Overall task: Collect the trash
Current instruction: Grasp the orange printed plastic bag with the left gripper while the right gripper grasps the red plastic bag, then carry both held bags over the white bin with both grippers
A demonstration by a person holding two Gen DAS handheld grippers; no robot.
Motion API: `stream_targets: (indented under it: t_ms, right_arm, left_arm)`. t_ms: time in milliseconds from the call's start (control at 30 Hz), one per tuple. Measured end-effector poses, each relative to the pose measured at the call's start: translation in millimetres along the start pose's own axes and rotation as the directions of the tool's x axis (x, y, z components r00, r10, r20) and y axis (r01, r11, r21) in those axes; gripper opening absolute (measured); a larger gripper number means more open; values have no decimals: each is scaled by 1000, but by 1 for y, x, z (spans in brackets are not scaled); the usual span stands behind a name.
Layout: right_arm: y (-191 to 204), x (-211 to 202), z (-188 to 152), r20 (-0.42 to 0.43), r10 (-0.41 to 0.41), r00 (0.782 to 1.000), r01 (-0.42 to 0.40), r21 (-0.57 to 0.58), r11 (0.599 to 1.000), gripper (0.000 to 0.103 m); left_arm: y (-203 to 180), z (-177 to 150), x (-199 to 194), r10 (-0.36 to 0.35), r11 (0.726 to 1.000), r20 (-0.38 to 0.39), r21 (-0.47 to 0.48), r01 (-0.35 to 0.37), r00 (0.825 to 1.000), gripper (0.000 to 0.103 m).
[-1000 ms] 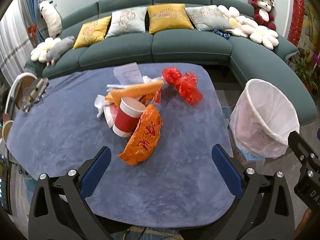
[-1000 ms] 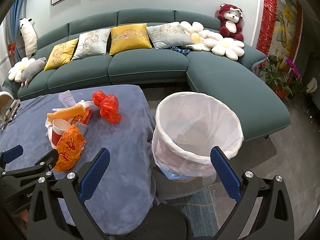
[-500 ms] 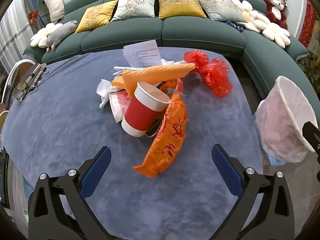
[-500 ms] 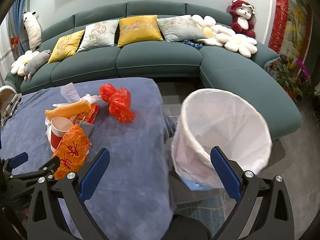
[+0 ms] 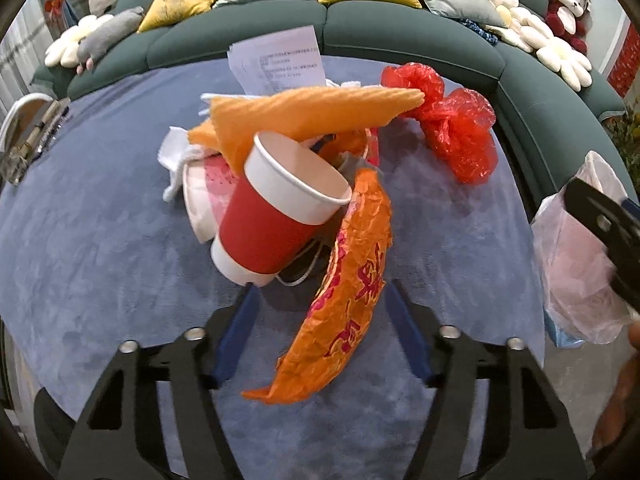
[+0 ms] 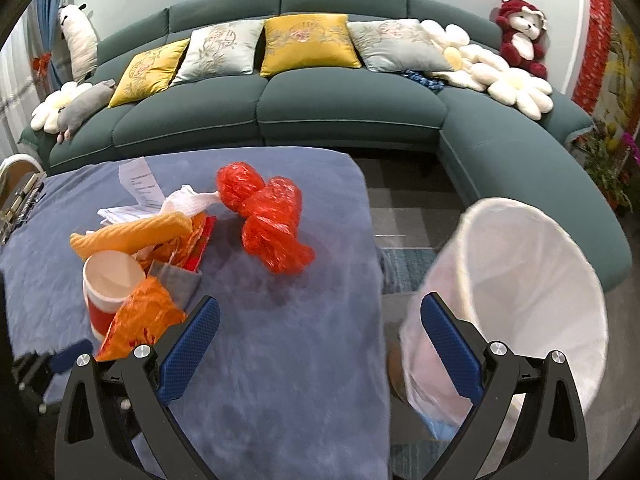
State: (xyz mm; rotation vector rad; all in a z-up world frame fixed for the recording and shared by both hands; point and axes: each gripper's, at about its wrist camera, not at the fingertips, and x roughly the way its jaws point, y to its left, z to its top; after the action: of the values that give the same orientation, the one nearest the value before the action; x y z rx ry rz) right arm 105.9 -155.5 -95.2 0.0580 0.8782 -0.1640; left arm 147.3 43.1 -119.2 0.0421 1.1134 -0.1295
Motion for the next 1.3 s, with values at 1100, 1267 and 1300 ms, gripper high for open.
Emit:
stream_targets:
  t_ms: [1100,1267,1300]
  right_arm:
    - [-9,49,45,37,128,991,-130,73,989,11]
    - [-44,0,45,114,89,989,-103,121,987,11]
    - [-54,-10,43,127,72,989,-89,132,987,11]
  left_arm:
    - [-16,6,-44,-140,990,81,36,137,987,6]
    - [-42,6,-70,-179,981,116,92,168,977,6]
    - [-50,6,-75,-188,978,122,109,175,974,6]
